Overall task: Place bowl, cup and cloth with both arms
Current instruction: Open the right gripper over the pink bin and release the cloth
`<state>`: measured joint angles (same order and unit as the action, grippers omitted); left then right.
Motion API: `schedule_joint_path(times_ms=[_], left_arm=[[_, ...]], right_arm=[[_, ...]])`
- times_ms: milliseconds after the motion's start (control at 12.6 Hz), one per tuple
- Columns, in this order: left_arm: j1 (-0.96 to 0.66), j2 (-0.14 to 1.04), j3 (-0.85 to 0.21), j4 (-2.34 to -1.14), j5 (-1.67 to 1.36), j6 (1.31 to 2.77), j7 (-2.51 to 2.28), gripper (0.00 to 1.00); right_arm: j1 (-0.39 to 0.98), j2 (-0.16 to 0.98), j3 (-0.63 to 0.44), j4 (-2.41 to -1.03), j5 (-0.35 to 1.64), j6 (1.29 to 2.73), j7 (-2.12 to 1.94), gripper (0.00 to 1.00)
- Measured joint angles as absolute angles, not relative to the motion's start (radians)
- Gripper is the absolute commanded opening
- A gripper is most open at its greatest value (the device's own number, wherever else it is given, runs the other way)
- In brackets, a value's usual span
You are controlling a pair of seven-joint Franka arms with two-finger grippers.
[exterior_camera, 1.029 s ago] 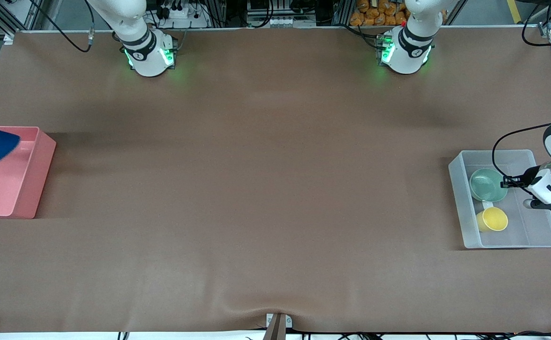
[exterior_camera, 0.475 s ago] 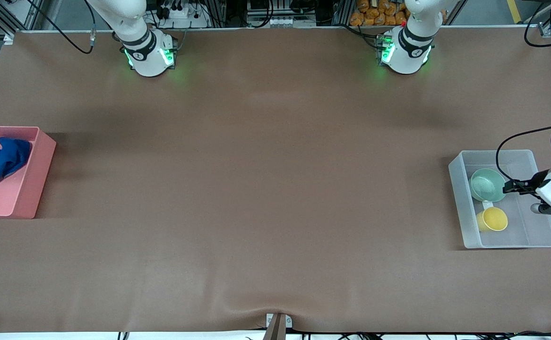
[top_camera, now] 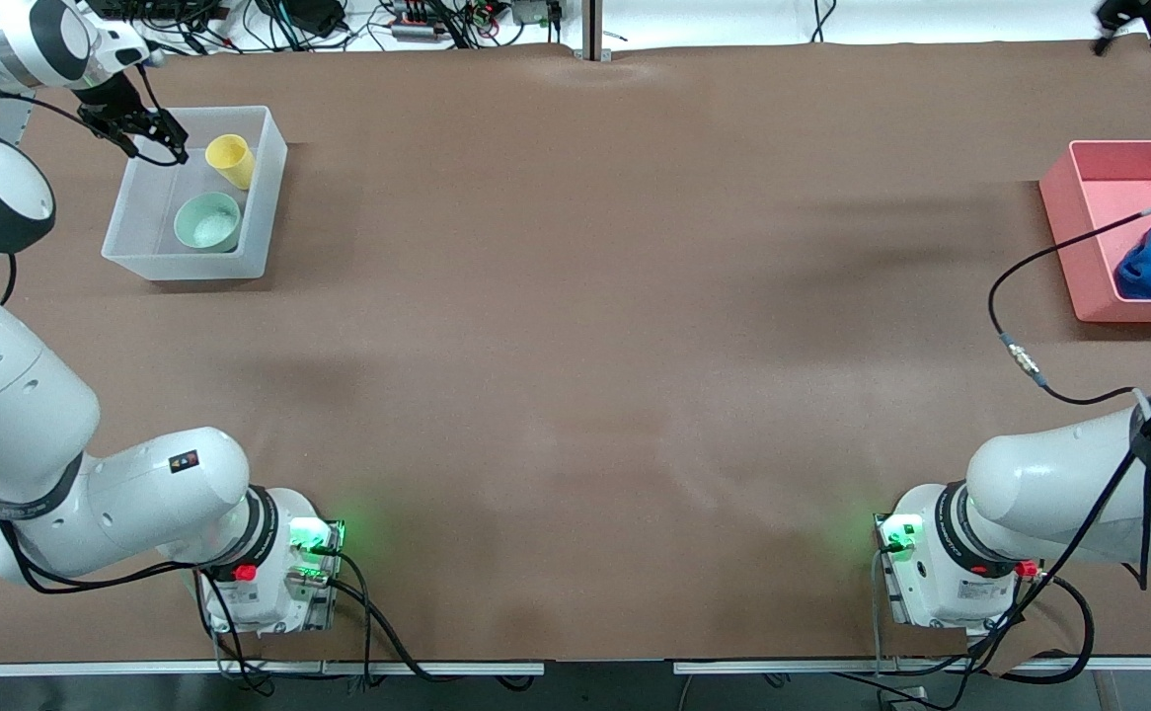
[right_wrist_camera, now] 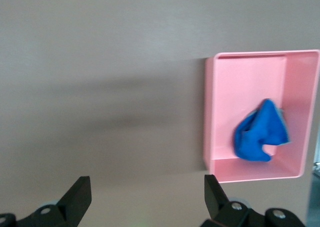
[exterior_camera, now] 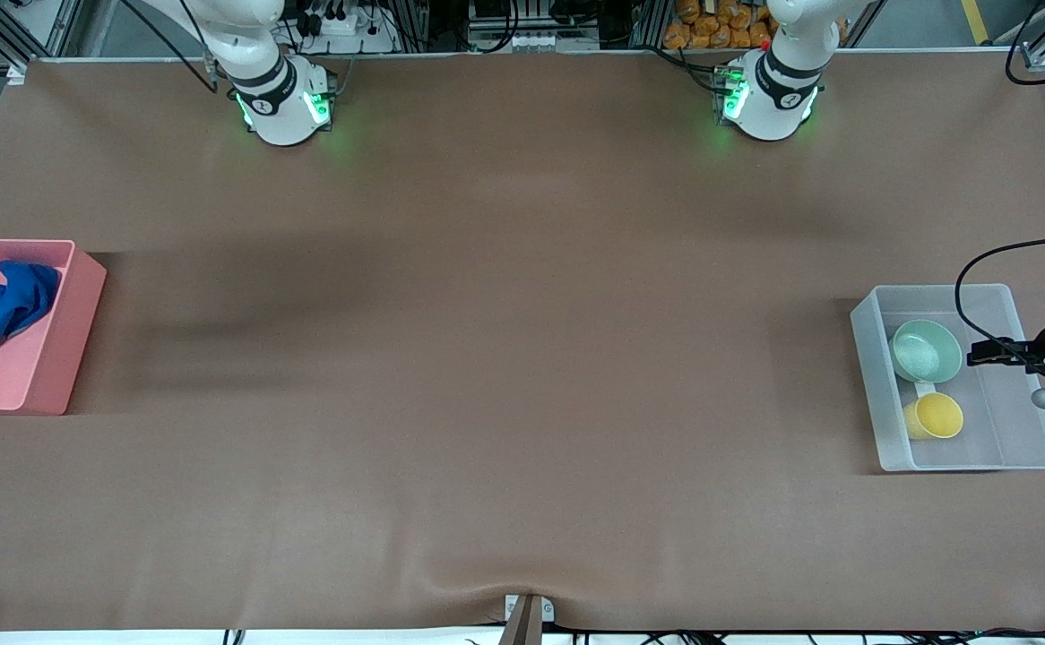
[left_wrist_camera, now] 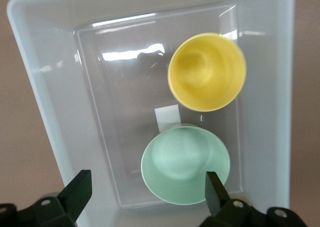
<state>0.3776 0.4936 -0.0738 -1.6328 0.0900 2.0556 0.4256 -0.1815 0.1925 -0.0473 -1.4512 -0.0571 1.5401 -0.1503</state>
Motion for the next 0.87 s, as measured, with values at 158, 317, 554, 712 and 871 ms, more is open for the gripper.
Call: schedule_joint_path(times_ms=[158, 317, 554, 712, 871], left_arm=[[0.333, 0.469, -0.074, -1.628, 0.088, 2.055, 0.382, 1.00], [0.262, 0.443, -0.072, -1.627, 0.088, 2.051, 0.264, 1.00], [0.132, 0.418, -0.010, -1.626, 0.088, 2.048, 0.185, 1.00], [0.062, 0.398, 0.051, -1.625, 0.079, 2.048, 0.177, 1.00], [0.025, 0.370, 0.086, -1.624, 0.037, 2.042, 0.177, 1.00]], right_arm=[[-0.075, 0.159, -0.046, -1.451, -0.052, 1.514, -0.018, 1.00], [-0.005, 0.130, -0.045, -1.451, -0.052, 1.488, 0.076, 1.00], [0.010, 0.092, -0.049, -1.460, 0.012, 1.469, 0.109, 1.00], [-0.007, 0.068, -0.048, -1.462, 0.026, 1.452, 0.108, 1.00], [-0.025, 0.041, -0.048, -1.464, 0.027, 1.422, 0.089, 1.00]])
